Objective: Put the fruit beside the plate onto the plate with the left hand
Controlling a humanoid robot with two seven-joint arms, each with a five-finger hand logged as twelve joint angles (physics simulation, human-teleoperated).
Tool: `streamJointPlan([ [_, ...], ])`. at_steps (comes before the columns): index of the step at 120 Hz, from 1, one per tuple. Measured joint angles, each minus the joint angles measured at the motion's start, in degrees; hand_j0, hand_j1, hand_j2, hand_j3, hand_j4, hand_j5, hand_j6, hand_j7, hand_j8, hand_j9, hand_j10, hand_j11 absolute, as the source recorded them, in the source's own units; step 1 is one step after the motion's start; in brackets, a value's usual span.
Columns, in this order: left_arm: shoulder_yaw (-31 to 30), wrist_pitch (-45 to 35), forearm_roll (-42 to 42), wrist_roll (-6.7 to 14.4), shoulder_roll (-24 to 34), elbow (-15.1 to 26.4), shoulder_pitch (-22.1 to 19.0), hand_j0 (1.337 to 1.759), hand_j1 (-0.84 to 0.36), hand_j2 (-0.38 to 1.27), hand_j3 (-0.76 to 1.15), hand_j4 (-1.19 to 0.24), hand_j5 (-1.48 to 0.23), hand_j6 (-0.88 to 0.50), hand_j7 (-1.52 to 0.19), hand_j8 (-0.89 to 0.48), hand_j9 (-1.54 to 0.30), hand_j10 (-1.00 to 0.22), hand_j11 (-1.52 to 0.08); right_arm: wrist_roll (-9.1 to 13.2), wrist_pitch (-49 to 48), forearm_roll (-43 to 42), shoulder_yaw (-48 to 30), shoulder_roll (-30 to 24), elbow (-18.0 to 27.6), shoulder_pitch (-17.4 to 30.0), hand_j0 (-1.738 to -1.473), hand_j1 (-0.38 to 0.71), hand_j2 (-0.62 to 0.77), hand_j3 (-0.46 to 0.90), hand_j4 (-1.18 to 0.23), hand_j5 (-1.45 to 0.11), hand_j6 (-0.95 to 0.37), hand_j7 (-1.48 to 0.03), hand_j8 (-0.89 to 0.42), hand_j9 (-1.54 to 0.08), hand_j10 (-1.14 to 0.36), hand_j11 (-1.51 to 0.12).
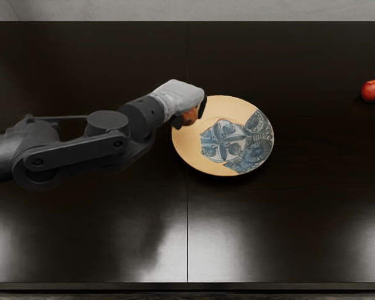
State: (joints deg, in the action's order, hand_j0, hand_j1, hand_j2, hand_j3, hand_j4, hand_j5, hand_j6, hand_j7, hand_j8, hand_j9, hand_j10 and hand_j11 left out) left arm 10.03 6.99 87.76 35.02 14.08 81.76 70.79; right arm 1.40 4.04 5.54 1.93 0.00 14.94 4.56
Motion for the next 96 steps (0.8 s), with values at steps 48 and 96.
streamJointPlan([
  [48, -4.0, -0.7, 0.3, 0.0, -7.0, -4.8, -0.9, 1.649, -0.38, 0.31, 0.00, -0.55, -1.04, -0.38, -1.01, -0.41, -1.02, -0.74, -1.02, 0.1, 0.0, 0.0, 0.0, 0.0, 0.0, 0.0, -1.658, -0.31, -0.01, 0.00, -0.03, -0.04, -0.03, -0.04, -0.03, -0.04, -0.03, -0.04],
  [96, -5.9, -0.8, -3.2, 0.0, -6.8, -5.3, -0.8, 1.652, -0.11, -0.02, -0.21, -0.38, -0.57, -0.32, -0.55, -0.34, -0.56, -0.42, -0.55, 0.3, 0.0, 0.0, 0.1, 0.0, 0.0, 0.1, -1.658, -0.31, -0.01, 0.00, -0.03, -0.04, -0.03, -0.04, -0.03, -0.04, -0.03, -0.04],
])
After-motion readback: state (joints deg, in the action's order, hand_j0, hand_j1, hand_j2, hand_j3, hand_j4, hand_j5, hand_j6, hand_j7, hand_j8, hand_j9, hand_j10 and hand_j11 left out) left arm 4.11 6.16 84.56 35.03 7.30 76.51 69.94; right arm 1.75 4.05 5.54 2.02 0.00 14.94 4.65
